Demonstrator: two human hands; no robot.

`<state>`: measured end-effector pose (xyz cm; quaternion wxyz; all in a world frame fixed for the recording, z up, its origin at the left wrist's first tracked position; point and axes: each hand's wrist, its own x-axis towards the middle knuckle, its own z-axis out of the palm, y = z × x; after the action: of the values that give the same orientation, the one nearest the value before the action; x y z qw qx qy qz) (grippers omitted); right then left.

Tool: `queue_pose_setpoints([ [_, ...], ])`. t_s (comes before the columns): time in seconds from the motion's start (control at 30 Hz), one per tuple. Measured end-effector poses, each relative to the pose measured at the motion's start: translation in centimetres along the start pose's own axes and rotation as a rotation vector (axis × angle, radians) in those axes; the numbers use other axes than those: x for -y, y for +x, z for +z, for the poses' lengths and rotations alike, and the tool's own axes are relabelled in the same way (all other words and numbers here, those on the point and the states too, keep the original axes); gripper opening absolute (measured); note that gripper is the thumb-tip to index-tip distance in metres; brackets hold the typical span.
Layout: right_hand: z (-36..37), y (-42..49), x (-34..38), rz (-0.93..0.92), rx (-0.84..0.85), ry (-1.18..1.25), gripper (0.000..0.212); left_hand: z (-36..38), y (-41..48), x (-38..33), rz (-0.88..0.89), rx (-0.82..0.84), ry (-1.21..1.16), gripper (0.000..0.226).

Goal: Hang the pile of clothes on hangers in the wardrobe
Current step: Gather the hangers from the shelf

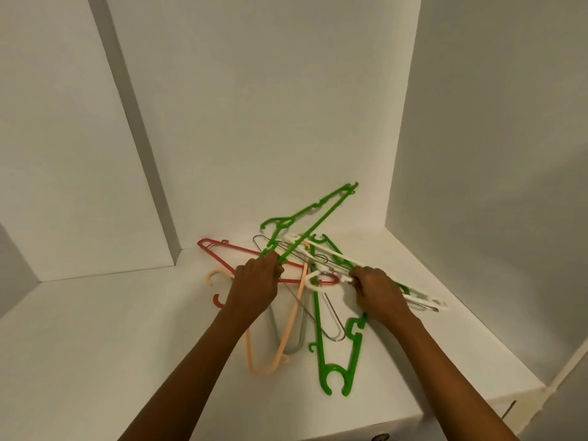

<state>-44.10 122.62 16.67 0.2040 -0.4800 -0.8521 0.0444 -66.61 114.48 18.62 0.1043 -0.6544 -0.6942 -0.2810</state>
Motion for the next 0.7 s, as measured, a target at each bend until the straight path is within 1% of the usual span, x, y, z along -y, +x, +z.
queue_pose_setpoints([
  [0.13, -1.7, 0.8, 0.0, 0.108, -0.113, 0.074, 0.018, -1.3, -1.4, 0.6, -0.138, -0.148, -0.101, 0.014],
  [0.2, -2.5, 1.2, 0.1, 0.188, -0.176, 0.161, 0.019, -1.9, -2.0, 0.6, -0.210, -0.208, -0.158, 0.011],
  [0.3, -3.8, 1.2, 1.0, 0.290, -0.325, 0.433, 0.022, -2.5, -2.3, 0.0, -0.275, -0.235, -0.207, 0.010],
  [0.37, -4.5, 1.1, 2.6, 0.321, -0.400, 0.634, 0.024, -3.1, -2.4, -1.1, -0.279, -0.191, -0.362, 0.011],
  [0.4, -4.6, 1.1, 3.7, 0.334, -0.409, 0.721, 0.025, -3.3, -2.4, -1.8, -0.267, -0.161, -0.461, 0.011],
  [0.47, -4.4, 1.1, 6.4, 0.345, -0.358, 0.912, 0.023, -3.5, -2.5, -3.4, -0.240, -0.101, -0.622, 0.014],
  [0.57, -3.9, 1.1, 10.9, 0.376, -0.186, 1.265, 0.020, -3.0, -2.7, -5.6, -0.198, -0.057, -0.634, 0.018],
  [0.6, -3.8, 1.1, 12.1, 0.384, -0.141, 1.307, 0.023, -2.7, -2.9, -6.1, -0.181, -0.053, -0.627, 0.019],
  [0.67, -3.3, 1.2, 13.7, 0.392, -0.084, 1.251, 0.036, -2.5, -3.7, -6.9, -0.146, -0.064, -0.584, 0.021],
  [0.7, -3.0, 1.2, 14.1, 0.394, -0.066, 1.233, 0.038, -2.2, -4.0, -6.7, -0.145, -0.077, -0.539, 0.026],
])
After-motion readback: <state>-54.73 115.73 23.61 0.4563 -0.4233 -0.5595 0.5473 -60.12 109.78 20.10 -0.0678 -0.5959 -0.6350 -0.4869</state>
